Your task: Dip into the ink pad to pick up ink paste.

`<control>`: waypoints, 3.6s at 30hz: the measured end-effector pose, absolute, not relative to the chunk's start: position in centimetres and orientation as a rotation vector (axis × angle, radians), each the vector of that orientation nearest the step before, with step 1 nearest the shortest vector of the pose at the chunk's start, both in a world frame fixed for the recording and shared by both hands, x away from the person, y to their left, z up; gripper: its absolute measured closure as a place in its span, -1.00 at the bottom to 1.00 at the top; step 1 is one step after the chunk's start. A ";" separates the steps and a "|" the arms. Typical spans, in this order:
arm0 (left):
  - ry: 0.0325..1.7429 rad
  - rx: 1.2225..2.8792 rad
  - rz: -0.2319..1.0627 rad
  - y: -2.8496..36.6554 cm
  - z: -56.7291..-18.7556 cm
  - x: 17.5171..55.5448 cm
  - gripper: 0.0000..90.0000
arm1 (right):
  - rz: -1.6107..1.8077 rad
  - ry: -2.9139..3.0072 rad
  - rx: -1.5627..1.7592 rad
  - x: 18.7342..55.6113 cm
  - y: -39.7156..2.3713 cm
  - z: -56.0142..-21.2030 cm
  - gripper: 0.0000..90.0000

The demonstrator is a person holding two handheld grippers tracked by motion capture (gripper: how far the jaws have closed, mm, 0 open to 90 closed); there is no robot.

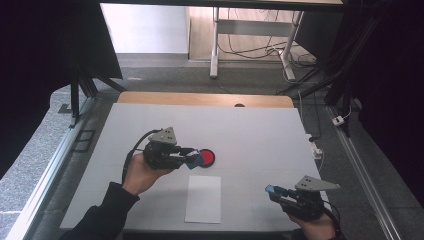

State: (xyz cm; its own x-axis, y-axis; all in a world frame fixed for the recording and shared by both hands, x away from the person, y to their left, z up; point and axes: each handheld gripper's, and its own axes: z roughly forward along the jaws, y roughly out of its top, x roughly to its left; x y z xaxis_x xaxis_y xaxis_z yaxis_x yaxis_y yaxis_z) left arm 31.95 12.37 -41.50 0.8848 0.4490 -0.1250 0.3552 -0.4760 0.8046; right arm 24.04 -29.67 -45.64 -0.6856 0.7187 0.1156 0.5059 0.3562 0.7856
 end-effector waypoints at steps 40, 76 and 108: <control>0.703 2.171 0.131 9.1 -43.9 38.5 0.55 | 1.229 2.387 1.084 24.0 -29.5 -45.7 0.52; 0.863 2.269 0.107 7.3 -48.5 41.1 0.56 | 1.206 2.408 1.060 24.0 -29.3 -45.7 0.52; 0.851 2.352 0.170 5.9 -48.1 40.7 0.56 | 1.191 2.422 1.052 24.0 -29.1 -45.7 0.52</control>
State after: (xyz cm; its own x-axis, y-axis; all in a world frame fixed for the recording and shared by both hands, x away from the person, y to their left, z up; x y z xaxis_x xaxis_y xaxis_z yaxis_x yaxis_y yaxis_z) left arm 40.66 5.85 -48.11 0.7835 0.6153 -0.0867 0.5349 -0.5970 0.5979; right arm 24.04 -29.13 -45.75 -0.7105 0.6977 0.0913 0.4983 0.4073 0.7654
